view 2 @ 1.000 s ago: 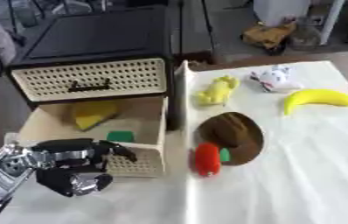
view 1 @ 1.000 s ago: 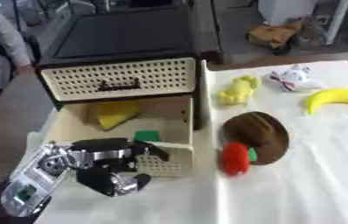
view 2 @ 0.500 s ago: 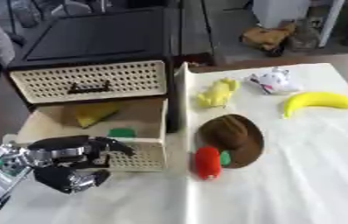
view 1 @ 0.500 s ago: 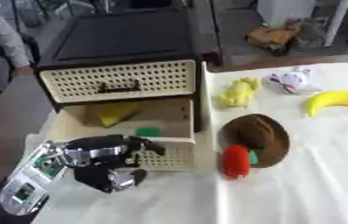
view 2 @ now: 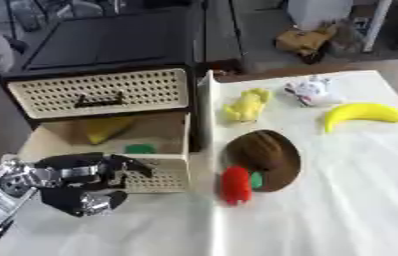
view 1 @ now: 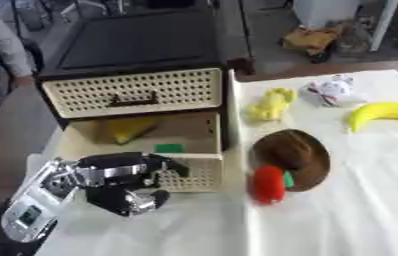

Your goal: Pick up objects from table and place into drawer.

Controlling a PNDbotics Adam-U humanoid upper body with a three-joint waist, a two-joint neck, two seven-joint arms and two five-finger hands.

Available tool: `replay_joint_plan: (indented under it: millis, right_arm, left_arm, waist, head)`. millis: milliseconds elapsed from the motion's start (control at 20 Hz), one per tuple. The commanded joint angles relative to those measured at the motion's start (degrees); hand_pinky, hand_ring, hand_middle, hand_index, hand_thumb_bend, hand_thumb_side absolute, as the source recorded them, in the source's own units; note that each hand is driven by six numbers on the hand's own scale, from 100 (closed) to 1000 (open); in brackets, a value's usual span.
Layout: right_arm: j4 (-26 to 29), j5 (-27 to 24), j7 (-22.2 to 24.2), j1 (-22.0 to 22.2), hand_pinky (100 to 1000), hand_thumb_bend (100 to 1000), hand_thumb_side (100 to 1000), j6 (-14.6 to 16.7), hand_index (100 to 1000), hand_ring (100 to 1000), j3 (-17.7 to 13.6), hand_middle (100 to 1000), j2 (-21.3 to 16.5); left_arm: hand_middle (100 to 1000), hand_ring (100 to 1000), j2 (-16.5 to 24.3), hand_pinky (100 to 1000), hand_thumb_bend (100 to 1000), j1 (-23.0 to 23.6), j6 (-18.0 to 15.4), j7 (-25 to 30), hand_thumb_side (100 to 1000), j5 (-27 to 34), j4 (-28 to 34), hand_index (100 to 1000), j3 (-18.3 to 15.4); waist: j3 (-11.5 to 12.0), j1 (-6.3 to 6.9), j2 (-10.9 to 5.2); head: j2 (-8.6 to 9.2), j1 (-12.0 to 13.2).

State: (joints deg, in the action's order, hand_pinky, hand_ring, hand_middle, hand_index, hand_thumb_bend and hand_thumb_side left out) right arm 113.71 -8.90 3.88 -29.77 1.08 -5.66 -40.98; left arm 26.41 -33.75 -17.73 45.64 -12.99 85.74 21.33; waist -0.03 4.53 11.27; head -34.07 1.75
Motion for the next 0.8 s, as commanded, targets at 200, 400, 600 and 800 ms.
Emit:
replay_joint_plan:
  millis: [200, 400, 600, 800]
  right_arm:
    - [0.9, -0.6, 0.4, -1.5, 648, 522, 972, -0.1, 672, 798, -0.5, 585, -0.4]
    - [0.9, -0.7, 0.5, -1.6, 648, 521, 970, -0.2, 672, 799, -0.6, 585, -0.4]
    - [0.9, -0.6, 0.6, -1.6, 648, 520, 969, -0.4, 672, 799, -0.6, 585, -0.4]
    - [0.9, -0.7, 0.6, -1.9, 649, 521, 969, -0.3, 672, 799, -0.6, 585, -0.3]
  left_arm:
    - [892, 100, 0.4, 100, 100, -2.1, -3.0, -1.2, 751, -1.9, -4.7, 1000, -1.7]
    - [883, 100, 0.8, 100, 100, -2.3, -4.2, -2.5, 748, -3.6, -6.4, 1000, -2.1]
    - [881, 100, 0.7, 100, 100, -2.2, -5.1, -2.8, 746, -4.2, -6.6, 1000, -1.9]
    - [887, 100, 1.1, 100, 100, -2.7, -5.4, -3.9, 723, -4.6, -6.8, 1000, -2.6]
  waist:
    - [-0.4, -0.37, -0.08]
    - [-0.5, -0.28, 0.19]
    - [-0.3, -0.21, 0.37]
    - [-0.4, -0.33, 0.63]
  head:
    - [1.38, 0.6]
    - [1.56, 0.6]
    - [1.37, 0.6]
    - [1.78, 0.7]
